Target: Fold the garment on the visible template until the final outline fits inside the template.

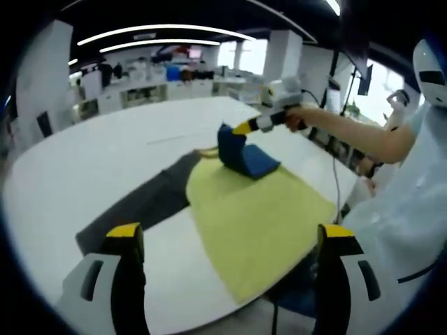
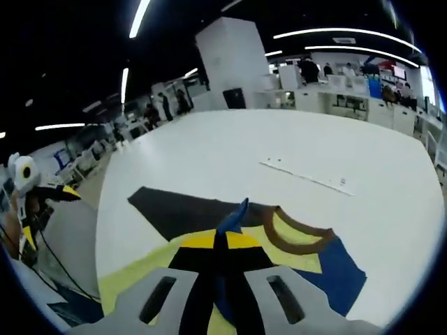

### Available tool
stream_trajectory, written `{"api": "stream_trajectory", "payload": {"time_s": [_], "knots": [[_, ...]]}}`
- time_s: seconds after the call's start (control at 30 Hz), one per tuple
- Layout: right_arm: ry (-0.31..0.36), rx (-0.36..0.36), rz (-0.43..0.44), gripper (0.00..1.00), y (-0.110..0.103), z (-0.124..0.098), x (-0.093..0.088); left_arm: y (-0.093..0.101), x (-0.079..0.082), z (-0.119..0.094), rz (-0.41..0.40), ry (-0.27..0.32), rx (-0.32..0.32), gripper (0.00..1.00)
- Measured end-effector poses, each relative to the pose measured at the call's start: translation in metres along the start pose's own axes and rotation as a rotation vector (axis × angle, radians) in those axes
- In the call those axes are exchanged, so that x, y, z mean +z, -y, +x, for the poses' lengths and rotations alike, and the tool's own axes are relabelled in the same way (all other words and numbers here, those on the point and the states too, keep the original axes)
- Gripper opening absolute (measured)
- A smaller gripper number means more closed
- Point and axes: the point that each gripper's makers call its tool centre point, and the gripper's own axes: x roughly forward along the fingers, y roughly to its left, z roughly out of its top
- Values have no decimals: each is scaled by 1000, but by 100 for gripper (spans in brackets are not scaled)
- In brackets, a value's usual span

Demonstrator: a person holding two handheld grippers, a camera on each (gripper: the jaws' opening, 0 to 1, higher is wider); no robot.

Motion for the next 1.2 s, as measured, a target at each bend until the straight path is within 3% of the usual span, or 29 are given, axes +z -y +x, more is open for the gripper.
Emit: {"api": "stream_trajectory", "payload": {"time_s": [0.47,1.2], "knots": [[-55,40,22,3,-13,23,-23,-3,-4,1,-8,-15,3,99],[-121,74,3,3,-21,43,-42,-9,-6,-1,-20,-15,10,99]]}}
